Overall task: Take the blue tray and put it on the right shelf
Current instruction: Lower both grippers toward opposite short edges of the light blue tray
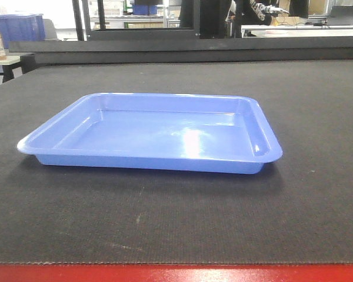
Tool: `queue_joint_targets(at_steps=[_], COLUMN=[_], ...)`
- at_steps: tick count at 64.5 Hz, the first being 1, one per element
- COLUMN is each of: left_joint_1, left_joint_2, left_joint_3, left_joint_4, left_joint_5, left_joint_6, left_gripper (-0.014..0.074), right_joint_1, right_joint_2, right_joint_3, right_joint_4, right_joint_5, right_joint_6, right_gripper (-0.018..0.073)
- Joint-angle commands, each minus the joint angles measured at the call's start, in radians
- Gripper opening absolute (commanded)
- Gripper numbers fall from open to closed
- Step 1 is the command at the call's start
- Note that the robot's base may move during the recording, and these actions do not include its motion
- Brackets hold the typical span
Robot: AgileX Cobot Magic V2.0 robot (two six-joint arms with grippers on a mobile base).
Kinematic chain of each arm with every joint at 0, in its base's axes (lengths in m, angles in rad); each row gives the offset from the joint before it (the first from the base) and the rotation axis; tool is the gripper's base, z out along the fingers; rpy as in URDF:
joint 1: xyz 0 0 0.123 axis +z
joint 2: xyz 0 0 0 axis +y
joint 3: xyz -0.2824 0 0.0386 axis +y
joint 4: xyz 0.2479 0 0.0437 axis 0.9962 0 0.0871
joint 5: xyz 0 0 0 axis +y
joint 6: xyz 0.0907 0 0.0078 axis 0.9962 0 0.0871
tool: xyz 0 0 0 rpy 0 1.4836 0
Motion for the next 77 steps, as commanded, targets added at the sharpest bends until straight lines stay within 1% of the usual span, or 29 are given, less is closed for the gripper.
queue_joint_targets(at_steps=[1,16,21,37,46,50,53,55,59,63,65,67,70,72,73,74,77], left_joint_1=[-0.007,-0.007,-0.007,-0.007,-0.007,-0.007,-0.007,-0.007,-0.007,-0.007,-0.007,-0.007,-0.007,-0.007,-0.007,-0.007,-0.007], left_joint_2=[-0.016,-0.016,-0.016,-0.016,-0.010,-0.010,-0.008,-0.006,0.028,0.079,0.109,0.140,0.193,0.219,0.240,0.254,0.310], left_joint_3=[0.030,0.030,0.030,0.030,0.006,-0.043,-0.099,-0.149,-0.269,-0.394,-0.449,-0.497,-0.558,-0.581,-0.595,-0.603,-0.626], left_joint_4=[-0.007,-0.007,-0.007,-0.007,-0.014,-0.014,-0.012,-0.012,-0.012,-0.012,-0.012,-0.012,-0.012,-0.012,-0.012,-0.012,-0.012], left_joint_5=[-0.088,-0.088,-0.117,-0.105,-0.108,-0.096,-0.063,-0.016,0.115,0.253,0.300,0.332,0.351,0.356,0.356,0.356,0.359], left_joint_6=[0.004,0.004,0.004,0.004,0.004,0.004,0.004,0.004,0.004,0.004,0.006,0.006,0.006,0.006,0.006,0.006,0.006], left_gripper=[-0.0048,-0.0048,-0.0048,-0.0048,-0.0048,-0.0048,-0.0048,-0.0047,-0.0037,0.0006,0.0039,0.0080,0.0146,0.0198,0.0229,0.0248,0.0314], right_joint_1=[-0.005,-0.005,-0.005,-0.005,-0.005,-0.005,-0.005,-0.005,-0.005,-0.005,-0.005,-0.005,-0.005,-0.005,-0.005,-0.005,-0.005], right_joint_2=[-0.019,-0.019,-0.019,-0.019,-0.019,-0.018,-0.015,-0.006,0.032,0.087,0.120,0.148,0.206,0.236,0.259,0.283,0.341], right_joint_3=[-0.023,-0.023,-0.023,-0.023,-0.037,-0.098,-0.174,-0.218,-0.330,-0.429,-0.470,-0.506,-0.550,-0.568,-0.581,-0.591,-0.612], right_joint_4=[0.003,0.003,0.003,0.003,0.009,0.010,0.009,0.009,0.008,0.008,0.008,0.008,0.008,0.008,0.008,0.008,0.008], right_joint_5=[-0.089,-0.089,-0.089,-0.121,-0.214,-0.205,-0.149,-0.100,0.007,0.087,0.110,0.118,0.117,0.116,0.116,0.114,0.113], right_joint_6=[-0.005,-0.005,-0.005,-0.005,0.016,0.016,0.016,0.016,0.016,0.016,0.016,0.016,0.016,0.016,0.016,0.016,0.016], right_gripper=[0.0057,0.0057,0.0057,0.0057,0.0057,0.0057,0.0057,0.0057,0.0059,0.0069,0.0096,0.0141,0.0243,0.0302,0.0347,0.0392,0.0487])
